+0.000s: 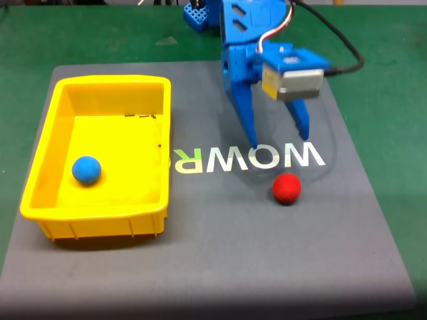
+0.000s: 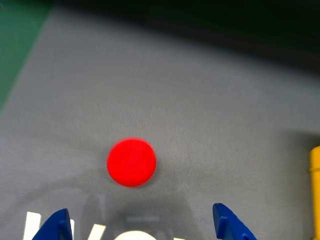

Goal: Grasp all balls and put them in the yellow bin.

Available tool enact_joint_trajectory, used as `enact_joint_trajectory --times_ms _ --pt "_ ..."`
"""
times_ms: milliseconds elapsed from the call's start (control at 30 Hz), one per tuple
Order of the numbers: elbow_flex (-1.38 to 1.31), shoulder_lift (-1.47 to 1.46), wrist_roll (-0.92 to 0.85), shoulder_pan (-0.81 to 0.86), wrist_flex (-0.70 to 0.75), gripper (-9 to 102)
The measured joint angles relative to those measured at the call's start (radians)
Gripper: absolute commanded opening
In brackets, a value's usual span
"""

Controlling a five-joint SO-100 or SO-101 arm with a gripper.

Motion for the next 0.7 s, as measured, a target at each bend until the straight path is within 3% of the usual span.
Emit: enact_joint_trajectory --times_ms 700 --pt "-0.181 -0.305 -0.005 -0.023 -0.051 32"
